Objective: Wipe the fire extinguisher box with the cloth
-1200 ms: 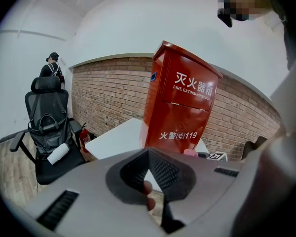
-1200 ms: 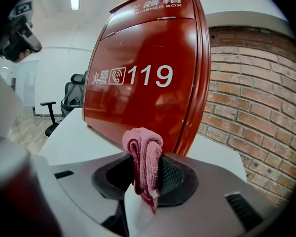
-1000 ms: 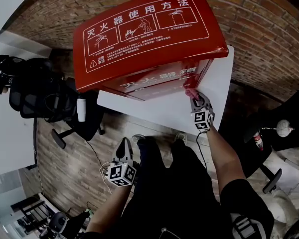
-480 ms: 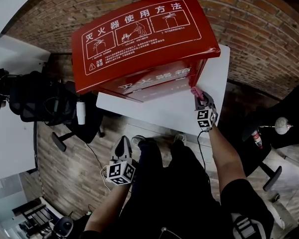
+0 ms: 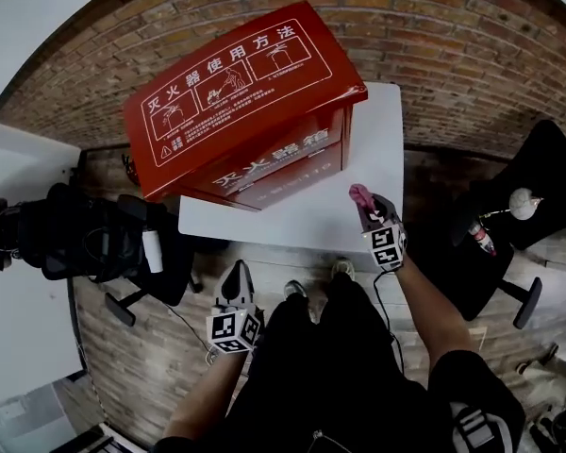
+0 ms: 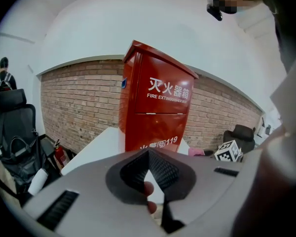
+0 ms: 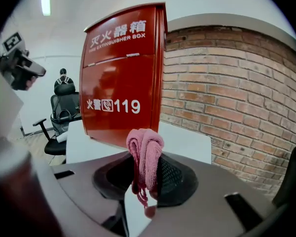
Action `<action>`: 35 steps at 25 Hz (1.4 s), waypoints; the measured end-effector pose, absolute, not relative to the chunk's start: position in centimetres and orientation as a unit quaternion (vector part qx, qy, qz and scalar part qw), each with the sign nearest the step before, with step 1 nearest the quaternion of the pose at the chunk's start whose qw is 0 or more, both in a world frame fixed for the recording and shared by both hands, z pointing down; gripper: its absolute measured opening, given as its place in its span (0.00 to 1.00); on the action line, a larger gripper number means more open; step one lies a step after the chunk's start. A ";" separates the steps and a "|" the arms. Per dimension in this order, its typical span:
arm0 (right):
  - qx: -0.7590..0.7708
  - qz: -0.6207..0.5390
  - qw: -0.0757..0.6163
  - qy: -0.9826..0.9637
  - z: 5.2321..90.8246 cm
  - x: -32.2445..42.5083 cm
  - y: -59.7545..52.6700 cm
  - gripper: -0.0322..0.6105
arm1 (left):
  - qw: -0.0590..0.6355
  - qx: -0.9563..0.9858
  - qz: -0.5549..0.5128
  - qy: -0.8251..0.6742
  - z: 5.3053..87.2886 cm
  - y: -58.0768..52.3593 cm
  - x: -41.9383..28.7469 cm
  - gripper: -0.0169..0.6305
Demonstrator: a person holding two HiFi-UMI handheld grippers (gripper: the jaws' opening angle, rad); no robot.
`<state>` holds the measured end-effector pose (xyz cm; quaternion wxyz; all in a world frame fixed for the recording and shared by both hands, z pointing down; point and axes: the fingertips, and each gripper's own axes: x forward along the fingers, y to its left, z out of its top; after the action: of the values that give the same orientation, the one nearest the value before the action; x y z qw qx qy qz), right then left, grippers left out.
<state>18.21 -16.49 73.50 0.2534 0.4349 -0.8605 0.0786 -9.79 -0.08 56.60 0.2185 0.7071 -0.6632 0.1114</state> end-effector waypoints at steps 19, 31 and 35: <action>0.487 0.100 0.056 -0.866 44.3 5.8 -2.1 0.23 | 0.084 0.847 0.032 -0.525 42.8 1.2 -13.0 0.07; 0.480 0.072 0.016 -0.874 37.7 4.5 3.6 0.22 | 0.041 0.871 -0.012 -0.489 38.1 4.0 -8.5 0.07; 0.460 0.072 0.022 -0.885 38.0 4.6 3.9 0.22 | 0.046 0.866 -0.021 -0.497 37.7 5.0 -7.5 0.07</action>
<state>4.62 3.87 38.02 0.0217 0.4598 -0.8848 0.0720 -7.46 4.95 37.73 0.0462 0.8660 -0.4974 -0.0208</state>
